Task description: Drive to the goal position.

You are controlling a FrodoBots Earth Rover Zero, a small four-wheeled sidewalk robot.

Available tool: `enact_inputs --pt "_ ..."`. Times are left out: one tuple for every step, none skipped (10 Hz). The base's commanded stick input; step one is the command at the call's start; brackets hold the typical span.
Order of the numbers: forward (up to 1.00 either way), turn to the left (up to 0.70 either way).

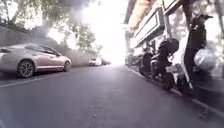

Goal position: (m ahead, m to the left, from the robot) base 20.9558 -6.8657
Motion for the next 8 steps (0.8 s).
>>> enact_inputs --pt "0.45 0.10" --pt "0.45 0.27" --pt "0.45 0.27" --pt "0.45 0.11" --pt "0.45 0.00" --pt "0.45 0.00" --pt "0.45 0.00" --pt "0.45 0.00"
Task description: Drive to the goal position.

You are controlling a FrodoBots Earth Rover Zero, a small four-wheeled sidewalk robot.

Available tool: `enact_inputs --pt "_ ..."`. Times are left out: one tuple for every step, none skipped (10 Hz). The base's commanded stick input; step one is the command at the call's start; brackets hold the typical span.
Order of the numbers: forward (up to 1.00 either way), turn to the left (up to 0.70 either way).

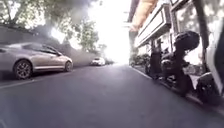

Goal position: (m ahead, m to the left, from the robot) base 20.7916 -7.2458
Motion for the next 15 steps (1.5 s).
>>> enact_inputs --pt "0.45 0.00" --pt "0.45 0.00" --pt "0.45 0.00" --pt "0.45 0.00" --pt "0.45 0.00" --pt "0.45 0.00" --pt "0.45 0.00" --pt "0.45 0.00" --pt "0.45 0.00" --pt "0.45 0.00" --pt "0.45 -0.15" --pt "0.45 -0.24" --pt "0.45 0.00" --pt "0.45 0.00" --pt "0.45 0.00"
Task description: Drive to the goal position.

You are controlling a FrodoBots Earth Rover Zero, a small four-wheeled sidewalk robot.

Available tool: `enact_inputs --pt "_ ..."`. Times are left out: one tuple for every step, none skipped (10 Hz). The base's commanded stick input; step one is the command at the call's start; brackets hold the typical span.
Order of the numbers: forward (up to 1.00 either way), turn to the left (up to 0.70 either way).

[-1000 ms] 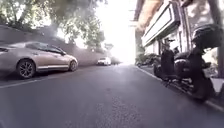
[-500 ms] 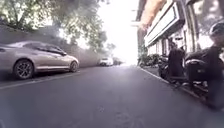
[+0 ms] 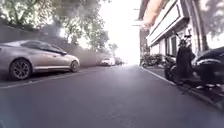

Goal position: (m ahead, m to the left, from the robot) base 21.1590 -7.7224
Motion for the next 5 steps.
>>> enact_inputs --pt "0.45 0.00" --pt "0.45 0.00" --pt "0.45 0.00" --pt "0.45 0.00" --pt "0.45 0.00"
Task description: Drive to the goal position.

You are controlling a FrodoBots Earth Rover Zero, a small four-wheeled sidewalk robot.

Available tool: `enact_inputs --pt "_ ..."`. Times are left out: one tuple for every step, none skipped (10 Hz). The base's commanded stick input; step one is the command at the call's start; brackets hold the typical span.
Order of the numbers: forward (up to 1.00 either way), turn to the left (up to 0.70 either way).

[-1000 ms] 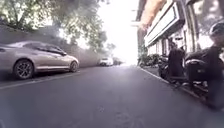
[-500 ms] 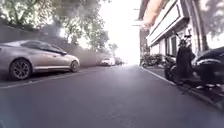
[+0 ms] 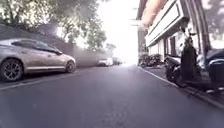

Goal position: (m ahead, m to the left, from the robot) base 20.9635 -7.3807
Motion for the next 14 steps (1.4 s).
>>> enact_inputs --pt "0.45 0.00" --pt "0.45 0.00" --pt "0.45 0.00" --pt "0.45 -0.05" --pt "0.45 -0.25" --pt "0.45 -0.10" --pt "0.45 0.00" --pt "0.45 0.00" --pt "0.45 0.00" --pt "0.45 0.00" --pt "0.45 0.00" --pt "0.45 0.00" --pt "0.45 0.00" --pt "0.45 0.00"
